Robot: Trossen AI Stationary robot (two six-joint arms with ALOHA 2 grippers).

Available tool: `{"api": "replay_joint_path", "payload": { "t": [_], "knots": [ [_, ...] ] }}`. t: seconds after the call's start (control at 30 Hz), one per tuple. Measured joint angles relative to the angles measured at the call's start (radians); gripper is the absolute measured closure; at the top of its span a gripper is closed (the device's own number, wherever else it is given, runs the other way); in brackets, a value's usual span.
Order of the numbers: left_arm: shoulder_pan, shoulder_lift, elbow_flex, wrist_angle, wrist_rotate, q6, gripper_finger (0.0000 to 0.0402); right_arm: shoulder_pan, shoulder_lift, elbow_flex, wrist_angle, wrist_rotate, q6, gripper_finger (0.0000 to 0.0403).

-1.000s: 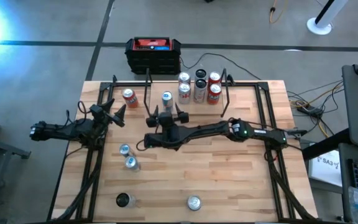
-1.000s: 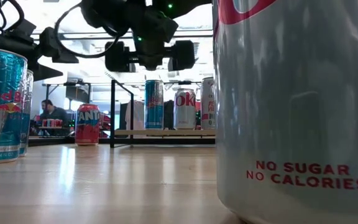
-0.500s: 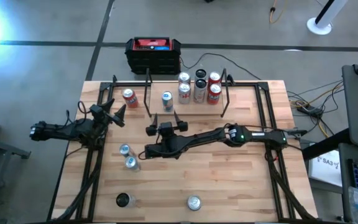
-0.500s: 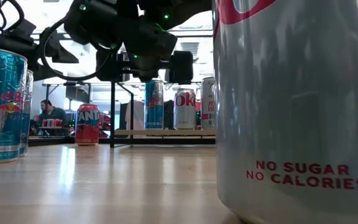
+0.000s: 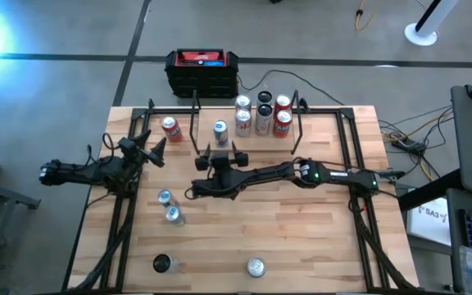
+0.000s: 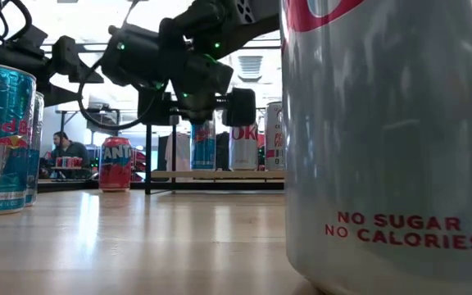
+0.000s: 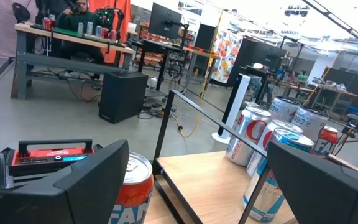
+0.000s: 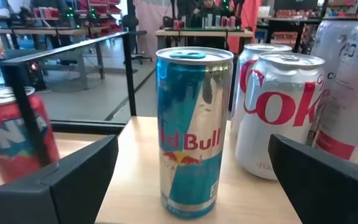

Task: Place canned beverage on shelf
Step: Put the bottom blue soda can on the shelf

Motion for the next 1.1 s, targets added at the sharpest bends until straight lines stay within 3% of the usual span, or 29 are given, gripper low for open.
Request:
{"api": "replay_joint_path", "payload": {
  "t": [0.33, 0.7, 1.1],
  "knots": [
    [0.000, 0.000, 0.000, 0.000, 0.000, 0.000, 0.0033, -0.057, -0.001, 0.000, 0.011, -0.113, 0.002, 0.0003],
    [0.000, 0.000, 0.000, 0.000, 0.000, 0.000, 0.0033, -0.099, -0.001, 0.001, 0.135, -0.122, -0.160, 0.0003],
    [0.000, 0.000, 0.000, 0.000, 0.000, 0.000, 0.0033, -0.131, -0.002, 0.001, 0.168, -0.191, -0.181, 0.0008]
  ]
}}
